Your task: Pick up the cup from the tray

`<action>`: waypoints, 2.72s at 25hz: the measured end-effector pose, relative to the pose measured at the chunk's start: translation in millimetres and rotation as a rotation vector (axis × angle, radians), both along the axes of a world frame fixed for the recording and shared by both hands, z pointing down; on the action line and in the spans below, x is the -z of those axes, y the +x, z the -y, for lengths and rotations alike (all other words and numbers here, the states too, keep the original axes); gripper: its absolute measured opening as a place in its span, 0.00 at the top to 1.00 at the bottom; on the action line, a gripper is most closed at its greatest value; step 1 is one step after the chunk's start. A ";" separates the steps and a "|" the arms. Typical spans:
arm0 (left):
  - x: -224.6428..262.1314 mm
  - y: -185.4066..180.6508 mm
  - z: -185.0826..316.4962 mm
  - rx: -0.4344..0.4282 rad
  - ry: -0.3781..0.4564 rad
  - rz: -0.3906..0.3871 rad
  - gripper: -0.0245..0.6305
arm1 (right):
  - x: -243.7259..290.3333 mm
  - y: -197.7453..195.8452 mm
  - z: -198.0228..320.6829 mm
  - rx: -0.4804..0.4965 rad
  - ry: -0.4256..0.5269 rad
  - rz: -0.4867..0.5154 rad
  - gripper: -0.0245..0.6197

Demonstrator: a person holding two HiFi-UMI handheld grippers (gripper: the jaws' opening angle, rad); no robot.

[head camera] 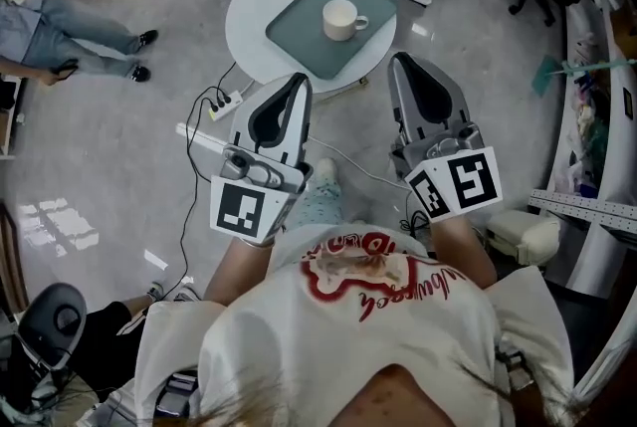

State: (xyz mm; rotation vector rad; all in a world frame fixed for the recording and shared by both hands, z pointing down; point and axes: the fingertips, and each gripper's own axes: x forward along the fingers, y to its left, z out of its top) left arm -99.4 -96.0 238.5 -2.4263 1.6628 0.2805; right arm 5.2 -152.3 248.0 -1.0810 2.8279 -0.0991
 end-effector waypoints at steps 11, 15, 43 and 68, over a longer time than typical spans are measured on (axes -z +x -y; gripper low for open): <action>-14.8 -22.7 68.4 -0.041 -0.058 -0.034 0.94 | -16.0 -15.9 65.1 -0.067 -0.004 -0.035 0.92; -22.8 -27.3 80.7 -0.030 -0.075 -0.029 0.94 | -51.7 -22.6 92.0 -0.021 0.014 -0.145 0.91; -109.6 -49.8 97.8 0.019 -0.271 -0.040 0.94 | -310.5 -62.6 226.9 -0.105 -0.182 -0.365 0.89; -29.1 -41.3 97.5 0.030 -0.106 0.013 0.94 | -57.8 -2.4 123.3 0.020 -0.207 -0.149 0.89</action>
